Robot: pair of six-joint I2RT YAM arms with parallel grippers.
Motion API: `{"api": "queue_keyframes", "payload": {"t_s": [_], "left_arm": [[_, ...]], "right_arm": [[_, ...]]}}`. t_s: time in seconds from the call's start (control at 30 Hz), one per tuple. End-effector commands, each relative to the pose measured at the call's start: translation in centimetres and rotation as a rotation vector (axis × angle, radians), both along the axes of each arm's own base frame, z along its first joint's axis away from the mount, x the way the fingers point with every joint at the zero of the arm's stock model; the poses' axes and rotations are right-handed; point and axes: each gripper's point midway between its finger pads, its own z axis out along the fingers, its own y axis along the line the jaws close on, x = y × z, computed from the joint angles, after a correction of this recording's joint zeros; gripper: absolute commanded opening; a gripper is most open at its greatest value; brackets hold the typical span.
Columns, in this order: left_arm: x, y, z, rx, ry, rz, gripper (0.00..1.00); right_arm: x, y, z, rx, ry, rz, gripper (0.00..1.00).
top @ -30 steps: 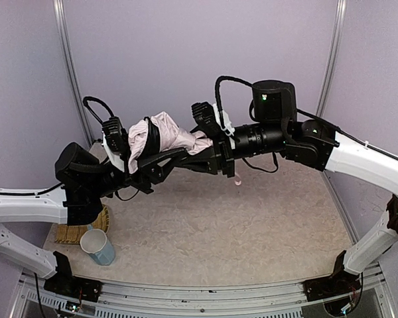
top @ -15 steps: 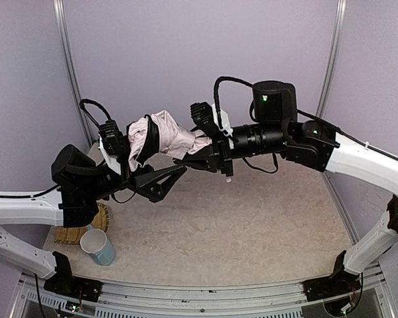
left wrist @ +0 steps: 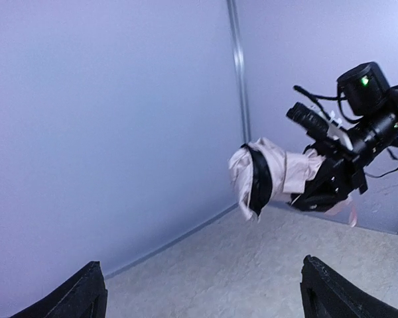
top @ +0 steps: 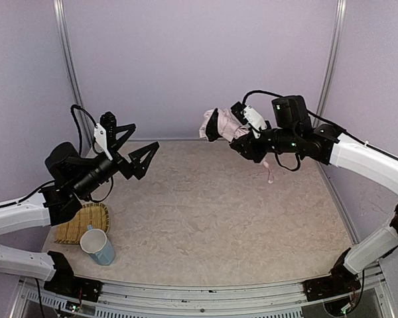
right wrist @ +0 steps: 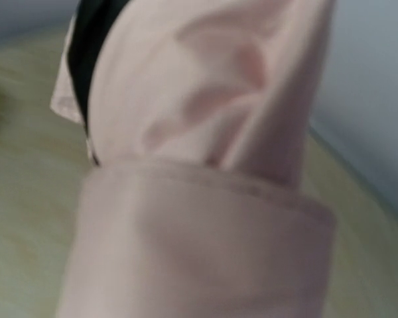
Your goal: Put away the umbrella
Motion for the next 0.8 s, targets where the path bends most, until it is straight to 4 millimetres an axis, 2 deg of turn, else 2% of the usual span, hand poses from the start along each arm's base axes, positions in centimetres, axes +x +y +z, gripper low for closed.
{"api": "queue_keyframes", "payload": {"t_s": [0.0,0.07,0.13,0.2,0.23,0.27,0.3,0.33,0.4,0.47,0.63,0.73,0.77], "left_arm": [[6.2,3.4,-7.2,0.07,0.305,0.29,0.99],[7.5,4.2,-7.8,0.064,0.363,0.329,0.99],[7.9,4.4,-7.8,0.056,0.38,0.329,0.99],[7.9,4.5,-7.7,0.05,0.375,0.331,0.99],[8.0,4.7,-7.6,0.05,0.373,0.335,0.99],[8.0,4.8,-7.7,0.053,0.376,0.34,0.99],[8.2,5.1,-7.8,0.054,0.381,0.35,0.99],[8.3,5.3,-7.9,0.056,0.39,0.363,0.99],[8.6,5.9,-8.2,0.064,0.405,0.384,0.99],[8.6,6.5,-8.2,0.067,0.409,0.398,0.99],[8.6,7.5,-7.4,0.052,0.392,0.419,0.99],[9.0,8.5,-6.5,0.038,0.378,0.437,0.99],[9.3,9.1,-6.2,0.031,0.378,0.45,0.99]], "right_arm": [[6.8,-9.2,-6.9,-0.022,0.257,-0.454,0.0],[8.8,-12.4,-10.0,-0.03,0.331,-0.587,0.0],[10.6,-15.6,-12.3,-0.038,0.356,-0.72,0.0],[11.7,-17.1,-13.8,-0.036,0.366,-0.785,0.03],[12.1,-17.5,-14.5,-0.028,0.38,-0.799,0.18],[12.5,-17.7,-15.2,-0.018,0.399,-0.804,0.39],[12.8,-17.8,-15.9,-0.017,0.422,-0.809,0.82],[13.1,-17.9,-16.4,-0.026,0.436,-0.819,0.98],[13.4,-18.1,-16.5,-0.051,0.446,-0.832,1.0],[13.5,-18.1,-15.6,-0.062,0.437,-0.826,1.0],[12.2,-17.6,-10.3,0.015,0.359,-0.754,1.0],[11.2,-19.2,-8.1,0.049,0.284,-0.77,1.0],[10.9,-20.3,-7.5,0.068,0.264,-0.788,1.0]]}}
